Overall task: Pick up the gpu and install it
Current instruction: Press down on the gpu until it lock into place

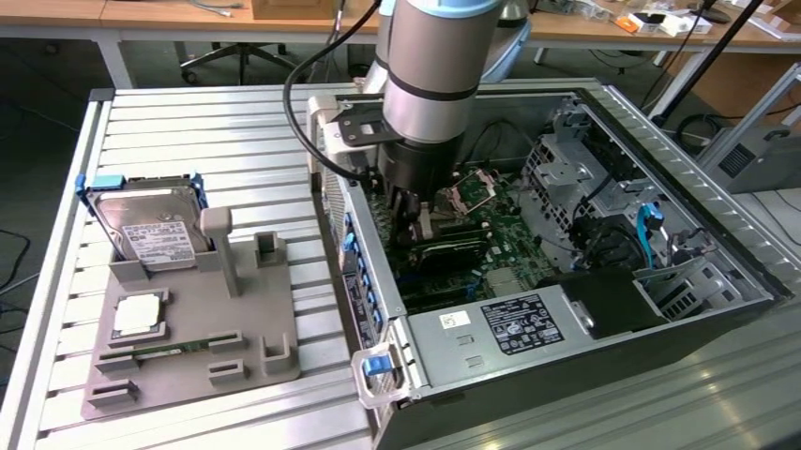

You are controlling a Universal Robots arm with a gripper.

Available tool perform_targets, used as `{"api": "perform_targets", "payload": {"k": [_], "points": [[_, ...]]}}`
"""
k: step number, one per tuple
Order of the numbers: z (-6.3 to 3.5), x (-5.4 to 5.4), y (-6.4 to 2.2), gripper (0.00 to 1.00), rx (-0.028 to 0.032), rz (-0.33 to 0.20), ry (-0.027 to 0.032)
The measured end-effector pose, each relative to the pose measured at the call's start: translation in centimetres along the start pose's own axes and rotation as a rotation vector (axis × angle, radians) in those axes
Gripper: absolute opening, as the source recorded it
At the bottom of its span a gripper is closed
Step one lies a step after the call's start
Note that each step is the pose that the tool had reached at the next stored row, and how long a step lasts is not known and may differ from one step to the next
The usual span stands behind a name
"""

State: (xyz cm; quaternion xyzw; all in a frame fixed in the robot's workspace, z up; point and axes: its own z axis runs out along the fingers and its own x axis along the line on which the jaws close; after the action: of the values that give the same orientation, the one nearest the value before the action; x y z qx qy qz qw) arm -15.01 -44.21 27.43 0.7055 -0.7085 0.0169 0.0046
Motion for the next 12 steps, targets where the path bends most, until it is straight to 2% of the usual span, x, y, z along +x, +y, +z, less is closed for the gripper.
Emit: {"api": "perform_targets", "payload": {"k": [12], "points": [[0.22,0.00,0.13,0.11,0.0001,0.000,0.0000]]}}
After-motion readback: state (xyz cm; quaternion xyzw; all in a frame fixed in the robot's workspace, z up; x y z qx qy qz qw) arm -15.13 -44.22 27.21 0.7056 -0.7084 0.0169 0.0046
